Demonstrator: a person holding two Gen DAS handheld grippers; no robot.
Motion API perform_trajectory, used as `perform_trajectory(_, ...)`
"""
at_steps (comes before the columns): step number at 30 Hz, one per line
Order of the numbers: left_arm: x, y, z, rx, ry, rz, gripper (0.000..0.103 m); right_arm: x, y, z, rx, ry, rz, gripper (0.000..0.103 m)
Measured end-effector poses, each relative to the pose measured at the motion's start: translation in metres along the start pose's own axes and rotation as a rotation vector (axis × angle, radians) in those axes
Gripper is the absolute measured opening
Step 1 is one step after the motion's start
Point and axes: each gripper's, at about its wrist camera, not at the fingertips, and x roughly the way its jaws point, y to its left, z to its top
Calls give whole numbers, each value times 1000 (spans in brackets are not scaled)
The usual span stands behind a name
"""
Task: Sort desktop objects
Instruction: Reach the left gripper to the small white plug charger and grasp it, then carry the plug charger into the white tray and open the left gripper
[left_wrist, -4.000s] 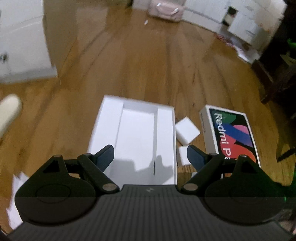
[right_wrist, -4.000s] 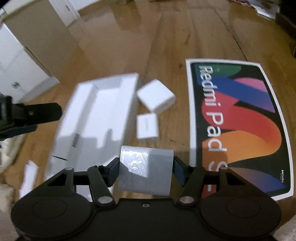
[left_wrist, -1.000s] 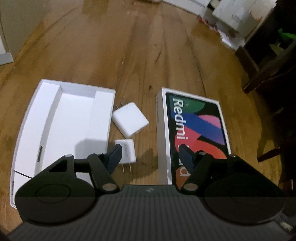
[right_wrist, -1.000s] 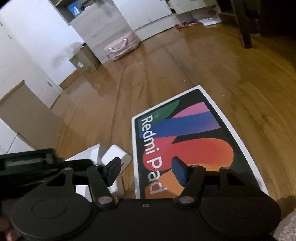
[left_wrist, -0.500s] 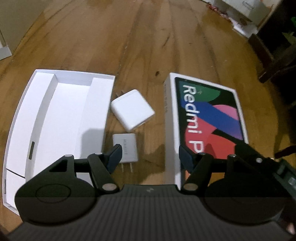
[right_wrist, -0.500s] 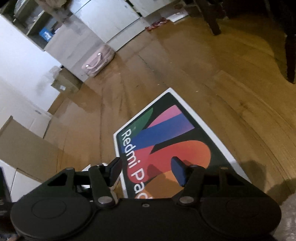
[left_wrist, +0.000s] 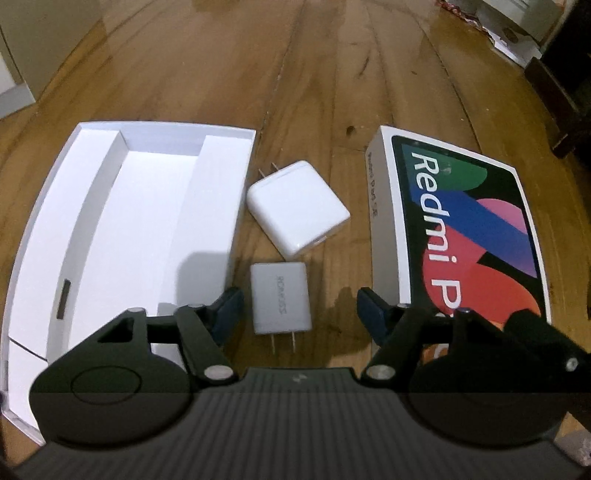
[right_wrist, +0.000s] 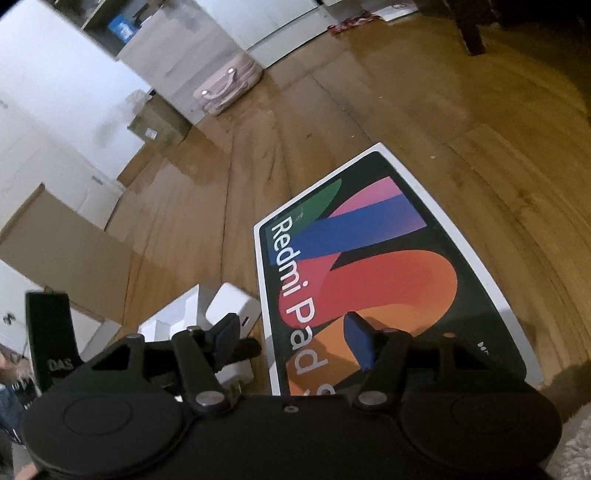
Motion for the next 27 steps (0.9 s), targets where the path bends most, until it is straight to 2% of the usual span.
perform_trajectory(1, 1, 0, 1, 0, 2, 13, 36, 0, -1, -1, 6, 2, -1, 68)
perform_trajectory(2, 2, 1, 1, -7, 1, 14, 35, 0, -1, -1, 6, 9, -1, 68)
perform_trajectory(7, 11, 9, -1, -65, 2, -4, 37, 6, 3, -1, -20, 15, -13, 68)
perform_trajectory(11, 11, 6, -2, -56, -7, 14, 35, 8, 2, 0, -14, 21, -25, 68)
perform_trajectory(13, 8, 6, -3, -63, -13, 1, 35, 9, 2, 0, -17, 24, -26, 68)
perform_trajectory(27, -39, 4, -1, -28, -116, -28, 35, 11, 0, 3, -17, 47, 12, 68)
